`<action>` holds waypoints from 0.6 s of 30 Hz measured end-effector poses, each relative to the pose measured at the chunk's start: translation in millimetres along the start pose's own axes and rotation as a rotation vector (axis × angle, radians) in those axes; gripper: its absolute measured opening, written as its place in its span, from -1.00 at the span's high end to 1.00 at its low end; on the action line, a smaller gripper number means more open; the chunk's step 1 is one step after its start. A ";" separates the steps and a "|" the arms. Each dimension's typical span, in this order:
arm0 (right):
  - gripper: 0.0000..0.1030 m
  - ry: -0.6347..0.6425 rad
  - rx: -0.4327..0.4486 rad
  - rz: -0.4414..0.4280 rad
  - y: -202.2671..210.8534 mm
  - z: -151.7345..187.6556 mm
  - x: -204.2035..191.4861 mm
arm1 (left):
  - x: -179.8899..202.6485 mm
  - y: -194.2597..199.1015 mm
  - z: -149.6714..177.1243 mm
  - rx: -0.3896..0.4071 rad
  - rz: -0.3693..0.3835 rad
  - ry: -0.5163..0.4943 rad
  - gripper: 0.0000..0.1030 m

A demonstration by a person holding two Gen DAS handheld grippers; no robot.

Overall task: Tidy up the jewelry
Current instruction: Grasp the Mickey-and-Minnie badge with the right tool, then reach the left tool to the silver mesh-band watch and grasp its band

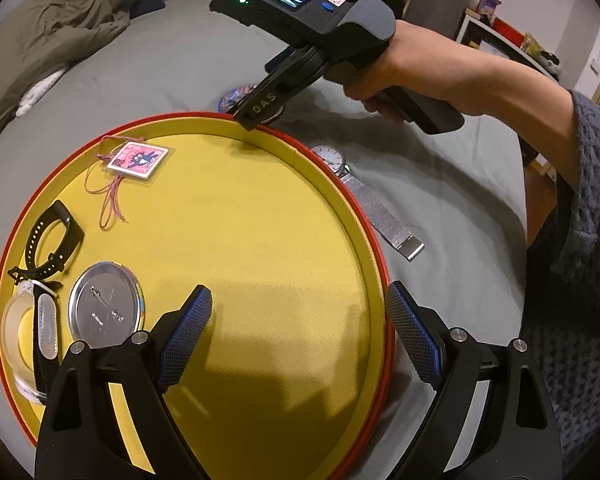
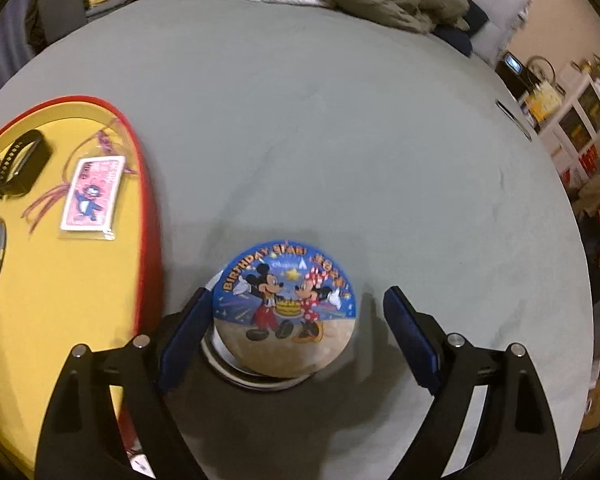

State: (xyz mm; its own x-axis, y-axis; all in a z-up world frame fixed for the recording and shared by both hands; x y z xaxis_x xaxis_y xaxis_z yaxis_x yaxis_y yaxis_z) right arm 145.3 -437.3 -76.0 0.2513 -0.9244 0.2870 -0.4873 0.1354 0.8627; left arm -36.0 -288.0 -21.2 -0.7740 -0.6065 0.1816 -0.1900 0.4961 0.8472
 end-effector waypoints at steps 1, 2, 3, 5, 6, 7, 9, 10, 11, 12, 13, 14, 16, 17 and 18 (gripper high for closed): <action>-0.60 -0.015 0.000 -0.002 -0.6 2.5 3.3 | -0.2 0.0 -0.1 0.000 0.000 0.001 -0.68; -0.59 -0.033 0.004 -0.010 -0.9 5.1 5.5 | -0.3 -0.4 -0.1 -0.001 0.002 0.002 -0.68; -0.57 -0.043 0.008 -0.019 -0.7 5.3 5.8 | -0.5 -0.8 -0.1 -0.002 0.003 0.002 -0.68; -0.56 -0.045 0.018 -0.028 0.0 5.2 4.0 | 0.2 -1.9 0.2 -0.003 0.004 -0.001 -0.68; -0.56 -0.038 0.020 -0.029 0.2 4.8 2.1 | 0.6 -2.4 0.1 -0.004 0.005 -0.002 -0.68; -0.54 -0.036 0.022 -0.031 0.8 3.8 0.8 | 1.3 -3.2 0.6 -0.006 0.005 -0.003 -0.68; -0.41 -0.036 0.022 -0.050 0.4 2.5 0.9 | 1.9 -4.5 1.0 -0.009 0.005 -0.006 -0.68; -0.36 -0.036 0.023 -0.063 -0.1 1.3 1.1 | 2.1 -4.5 0.8 -0.009 0.006 -0.004 -0.68; -0.36 -0.036 0.023 -0.058 0.1 -0.3 0.8 | 2.1 -4.6 0.6 -0.009 0.007 -0.004 -0.68; -0.36 -0.038 0.023 -0.055 1.2 -0.2 0.3 | 1.9 -4.7 0.7 -0.010 0.007 -0.005 -0.68; -0.36 -0.042 0.024 -0.052 1.4 -0.4 0.0 | 2.2 -4.9 0.2 -0.010 0.007 -0.004 -0.68; -0.36 -0.045 0.025 -0.051 1.5 -0.8 0.2 | 2.7 -4.9 0.2 -0.010 0.007 -0.003 -0.68; -0.36 -0.053 0.029 -0.052 1.9 -1.9 1.7 | 4.6 -4.3 0.2 -0.010 0.006 -0.003 -0.68; -0.36 -0.057 0.031 -0.050 2.9 -1.6 1.9 | 5.1 -4.1 0.1 -0.009 0.006 -0.003 -0.68; -0.36 -0.060 0.033 -0.047 3.6 -1.8 3.0 | 5.1 -4.3 -0.1 -0.009 0.005 -0.004 -0.68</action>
State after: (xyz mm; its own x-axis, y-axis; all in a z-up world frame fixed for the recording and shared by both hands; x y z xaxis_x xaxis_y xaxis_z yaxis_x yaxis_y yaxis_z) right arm 145.8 -438.9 -71.2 0.2249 -0.9491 0.2204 -0.5034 0.0804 0.8603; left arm -39.1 -293.2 -23.9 -0.7775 -0.6014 0.1839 -0.1804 0.4933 0.8509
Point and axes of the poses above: each gripper's, at about its wrist camera, not at the fingertips, and y roughly against the way its jaws point, x to its right, z to its underside, the point moved 6 cm from there along -y, roughly the way its jaws point, and after that the axes turned 10 degrees about y, right-handed, at the moved point
